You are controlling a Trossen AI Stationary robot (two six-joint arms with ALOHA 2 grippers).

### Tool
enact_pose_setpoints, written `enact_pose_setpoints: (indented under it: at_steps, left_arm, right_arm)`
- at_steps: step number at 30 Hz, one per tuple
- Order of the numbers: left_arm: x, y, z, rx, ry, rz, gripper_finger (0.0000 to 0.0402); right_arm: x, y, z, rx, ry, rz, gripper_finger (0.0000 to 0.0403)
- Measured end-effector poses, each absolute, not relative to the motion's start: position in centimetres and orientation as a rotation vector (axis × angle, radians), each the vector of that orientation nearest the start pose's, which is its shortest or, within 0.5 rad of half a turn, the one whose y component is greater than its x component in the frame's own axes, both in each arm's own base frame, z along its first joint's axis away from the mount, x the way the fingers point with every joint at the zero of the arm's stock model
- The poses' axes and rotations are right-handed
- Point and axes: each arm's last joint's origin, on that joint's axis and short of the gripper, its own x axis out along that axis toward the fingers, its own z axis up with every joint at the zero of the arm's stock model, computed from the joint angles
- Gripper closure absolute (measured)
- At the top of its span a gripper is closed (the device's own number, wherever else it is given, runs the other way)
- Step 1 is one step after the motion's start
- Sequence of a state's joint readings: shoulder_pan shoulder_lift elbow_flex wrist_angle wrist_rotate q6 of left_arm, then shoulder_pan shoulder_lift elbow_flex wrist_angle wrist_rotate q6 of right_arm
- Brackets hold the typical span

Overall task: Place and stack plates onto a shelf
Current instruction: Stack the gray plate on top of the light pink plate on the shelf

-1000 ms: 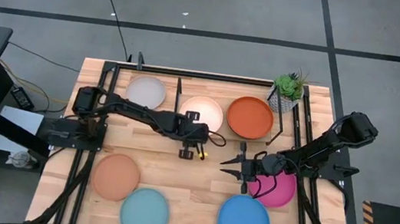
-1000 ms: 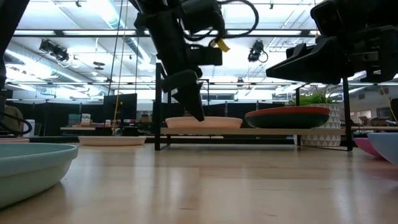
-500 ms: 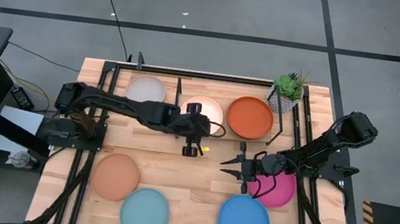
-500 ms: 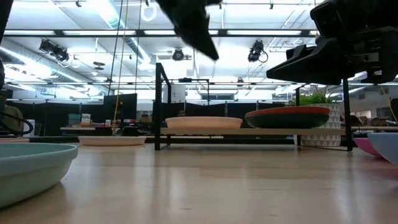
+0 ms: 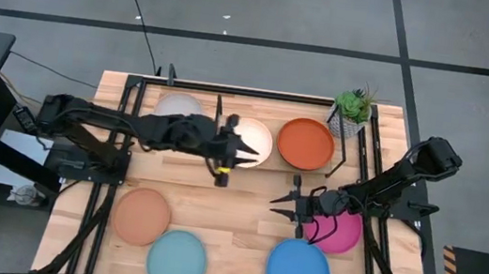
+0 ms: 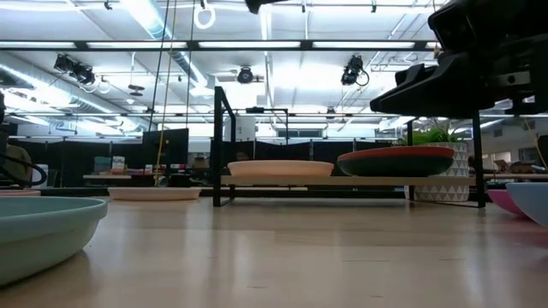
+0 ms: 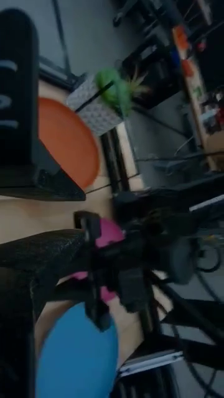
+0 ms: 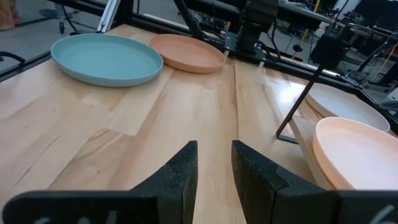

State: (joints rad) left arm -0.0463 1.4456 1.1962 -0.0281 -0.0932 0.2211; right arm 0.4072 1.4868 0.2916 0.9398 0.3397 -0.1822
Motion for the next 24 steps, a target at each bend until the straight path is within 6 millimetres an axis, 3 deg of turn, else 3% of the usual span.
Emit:
enact_pose_setpoints:
  at_steps: [11,24]
  left_arm:
    - [27.9,1.2,31.6,0.162,0.284,0.222,0.0311]
    - [22.9,3.8,27.3,0.048,0.368,0.508,0.0311]
  right_arm:
    - [21.9,8.7,13.7,-0.268,0.228,0.093,0.0298]
    - [21.9,8.7,13.6,-0.264,0.236,0.089,0.0298]
